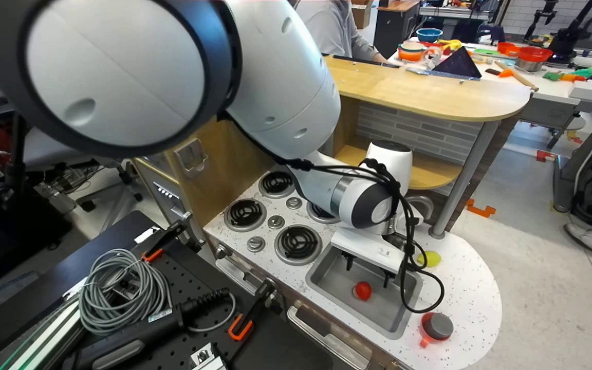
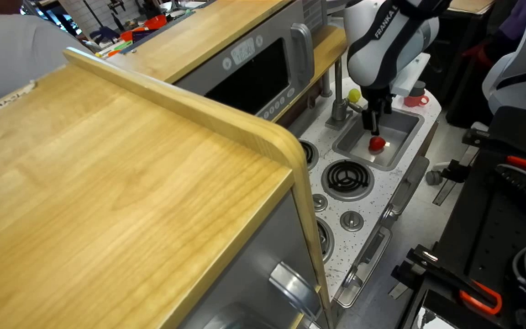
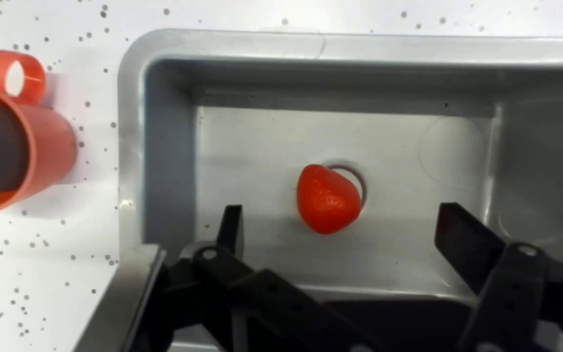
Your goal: Remove the orange plush from the sink, put it on the stove, then put it back in the sink
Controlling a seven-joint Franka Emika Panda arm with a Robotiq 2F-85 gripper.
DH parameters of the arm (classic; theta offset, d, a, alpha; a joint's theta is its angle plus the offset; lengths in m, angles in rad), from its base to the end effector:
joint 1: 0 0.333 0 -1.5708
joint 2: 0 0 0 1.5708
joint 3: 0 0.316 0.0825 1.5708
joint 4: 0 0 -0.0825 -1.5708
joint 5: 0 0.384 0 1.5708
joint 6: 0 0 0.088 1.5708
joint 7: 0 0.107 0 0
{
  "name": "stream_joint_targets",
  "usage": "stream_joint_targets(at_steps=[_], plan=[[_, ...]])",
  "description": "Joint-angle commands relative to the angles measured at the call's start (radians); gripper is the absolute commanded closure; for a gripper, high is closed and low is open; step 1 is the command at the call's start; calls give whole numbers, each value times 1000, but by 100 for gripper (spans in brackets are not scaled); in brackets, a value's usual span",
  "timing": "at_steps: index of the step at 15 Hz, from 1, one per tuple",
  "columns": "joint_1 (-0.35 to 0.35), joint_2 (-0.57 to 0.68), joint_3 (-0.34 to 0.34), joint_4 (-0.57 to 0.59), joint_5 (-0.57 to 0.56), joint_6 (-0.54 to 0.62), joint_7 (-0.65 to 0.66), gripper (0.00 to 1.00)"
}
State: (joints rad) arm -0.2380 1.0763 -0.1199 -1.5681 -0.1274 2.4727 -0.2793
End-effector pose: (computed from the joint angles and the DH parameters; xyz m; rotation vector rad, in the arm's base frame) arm 0.6043 -0.2207 -0.0045 3.0026 0.1234 -0.3270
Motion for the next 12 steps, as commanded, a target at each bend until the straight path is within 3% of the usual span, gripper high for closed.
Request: stream_joint_targets(at_steps=[1,7,12], plan=[[-30,-176,12,-209,-1,28,-26,0],[-81,-373,15,-451,11,56,-56,0],[-78,-616,-5,-648,-26,185,-101,0]])
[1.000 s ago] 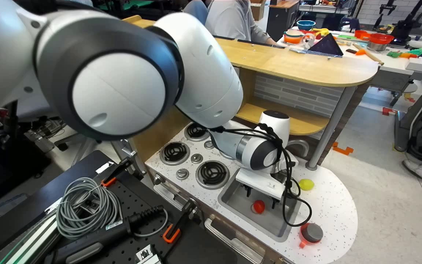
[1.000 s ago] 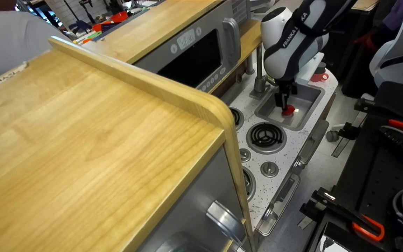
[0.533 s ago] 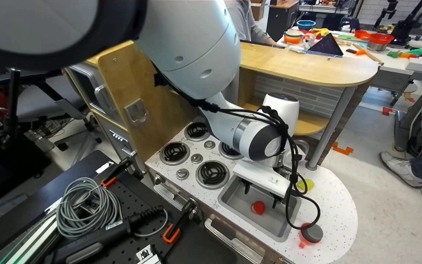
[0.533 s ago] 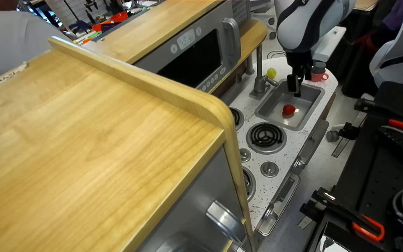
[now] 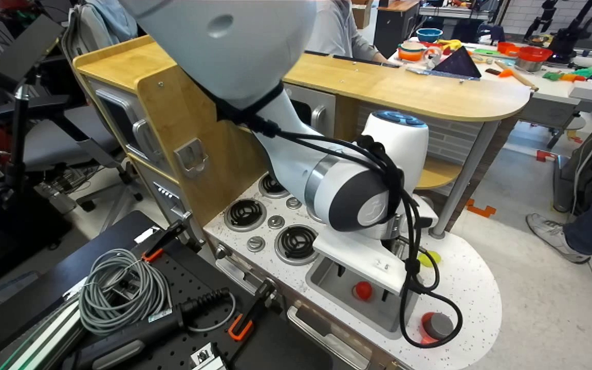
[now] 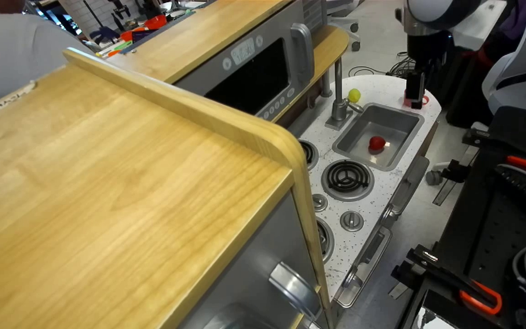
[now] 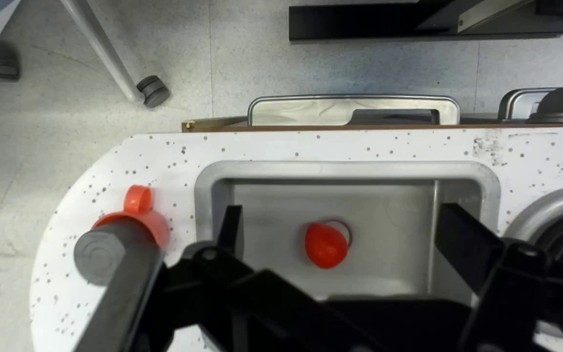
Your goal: Remove the orange plush from the sink, put it on the stove, then put it back in the sink
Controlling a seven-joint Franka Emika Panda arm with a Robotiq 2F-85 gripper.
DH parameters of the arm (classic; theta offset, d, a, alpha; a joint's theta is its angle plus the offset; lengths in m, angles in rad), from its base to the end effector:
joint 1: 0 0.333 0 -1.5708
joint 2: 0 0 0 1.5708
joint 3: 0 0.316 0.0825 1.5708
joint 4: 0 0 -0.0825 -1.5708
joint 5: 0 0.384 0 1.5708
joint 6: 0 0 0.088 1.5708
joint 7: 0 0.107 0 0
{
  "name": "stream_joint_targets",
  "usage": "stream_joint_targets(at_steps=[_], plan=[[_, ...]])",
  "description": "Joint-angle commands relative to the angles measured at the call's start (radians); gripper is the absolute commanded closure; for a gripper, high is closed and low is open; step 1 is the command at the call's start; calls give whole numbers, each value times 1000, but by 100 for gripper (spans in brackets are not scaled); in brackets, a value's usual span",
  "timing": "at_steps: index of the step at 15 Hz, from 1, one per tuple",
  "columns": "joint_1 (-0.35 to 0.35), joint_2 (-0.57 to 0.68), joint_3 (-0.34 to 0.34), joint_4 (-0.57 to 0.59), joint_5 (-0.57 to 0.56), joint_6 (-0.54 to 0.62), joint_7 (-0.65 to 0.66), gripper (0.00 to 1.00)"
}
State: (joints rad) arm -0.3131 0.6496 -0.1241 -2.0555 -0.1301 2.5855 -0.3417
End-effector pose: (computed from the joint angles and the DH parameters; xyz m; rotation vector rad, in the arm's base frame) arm 0.5158 -0.2414 0.1074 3.0479 0.0608 -0.2475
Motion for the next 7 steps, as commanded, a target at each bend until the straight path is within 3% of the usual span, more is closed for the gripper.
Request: stream_joint_targets(at_steps=[1,2,3,7], plan=[[-1,-241,-2,-185,-18,50,-42,0],[11,-285,-14,-186,-11,-54,-17,0],[4,-158,-5,-101,-3,10,-22,0],[10,-272,-13,-164,1,-49,-24,0]])
